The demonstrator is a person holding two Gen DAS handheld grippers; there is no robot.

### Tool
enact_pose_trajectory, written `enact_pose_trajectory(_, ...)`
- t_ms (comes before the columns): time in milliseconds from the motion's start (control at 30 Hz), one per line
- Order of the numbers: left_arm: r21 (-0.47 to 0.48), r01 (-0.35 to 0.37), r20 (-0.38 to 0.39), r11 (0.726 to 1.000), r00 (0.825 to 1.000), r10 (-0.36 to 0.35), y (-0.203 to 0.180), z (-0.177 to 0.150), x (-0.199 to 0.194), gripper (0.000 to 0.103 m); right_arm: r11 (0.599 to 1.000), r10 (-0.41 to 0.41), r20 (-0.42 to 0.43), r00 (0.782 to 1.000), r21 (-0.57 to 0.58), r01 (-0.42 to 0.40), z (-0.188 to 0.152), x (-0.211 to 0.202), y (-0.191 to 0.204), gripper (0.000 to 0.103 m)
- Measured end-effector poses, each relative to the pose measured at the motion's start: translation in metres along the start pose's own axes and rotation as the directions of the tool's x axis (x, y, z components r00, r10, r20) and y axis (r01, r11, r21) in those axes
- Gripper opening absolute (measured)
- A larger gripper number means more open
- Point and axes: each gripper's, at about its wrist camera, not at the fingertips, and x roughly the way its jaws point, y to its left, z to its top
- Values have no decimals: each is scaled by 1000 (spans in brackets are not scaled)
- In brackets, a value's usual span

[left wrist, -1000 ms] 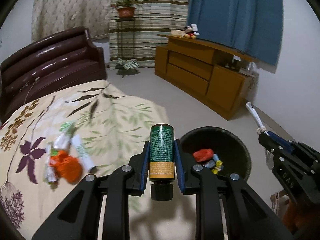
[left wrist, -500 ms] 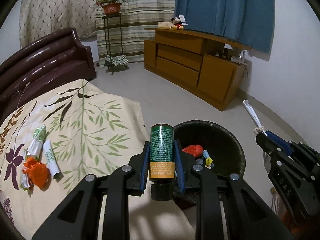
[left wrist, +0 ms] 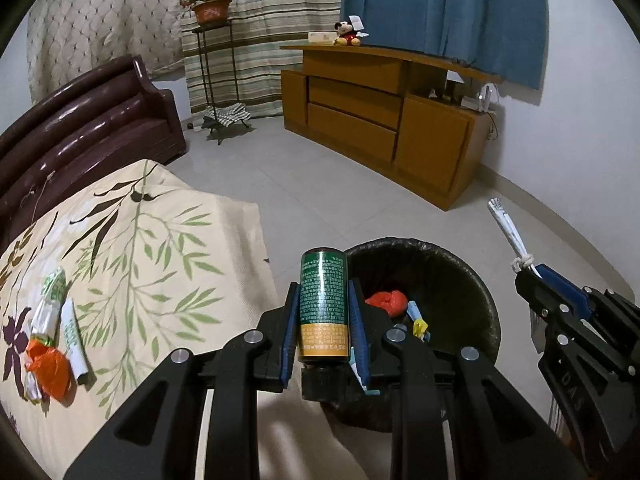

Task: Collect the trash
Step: 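Carry the can and white wrapper over the bin and open both tools, then move both open tools from the bin back over the bed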

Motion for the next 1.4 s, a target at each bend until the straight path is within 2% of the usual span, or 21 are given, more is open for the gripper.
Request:
enact_pose_trajectory(167,20,4,-24,1000,1000,-4,-6,5,12,25,1000,-3,-1,1000,15,3,4,9,-6,17)
enact_pose_trajectory(233,25,10,-47,1000,999,-9,-7,6,17,35,1000,4,-8,1000,23,-4,6,13,-8,18)
enact_pose_trajectory(300,27,12,-49,1000,999,-11,-8,6,18,53,1000,3,-13,1000,30,-2,6,16,-10,29)
enact_pose_trajectory(433,25,7,-35,1000,999,-6,-8,6,15,57,999,-3,-9,1000,44,3,6,18,-13,34)
enact_pose_trajectory(600,9,-1,-33,1000,999,1,-4,6,13,58,998,-14,-4,1000,58,15,5,14,-18,49)
enact_pose_trajectory(767,-7,-7,-22,1000,1000,7,2,6,5,58,997,-21,19,1000,73,19,3,8,-18,79)
enact_pose_trajectory(900,-24,-18,-9,1000,1000,18,15,5,-7,58,995,-38,44,998,92,34,3,1,-13,82)
enact_pose_trajectory(1167,-72,-70,-1,995,998,70,54,-5,-32,58,996,68,-6,998,63,-67,4,0,28,82)
enact_pose_trajectory(1400,-142,-145,2,979,989,146,106,-14,-56,58,991,137,-11,991,2,-137,8,-9,76,82)
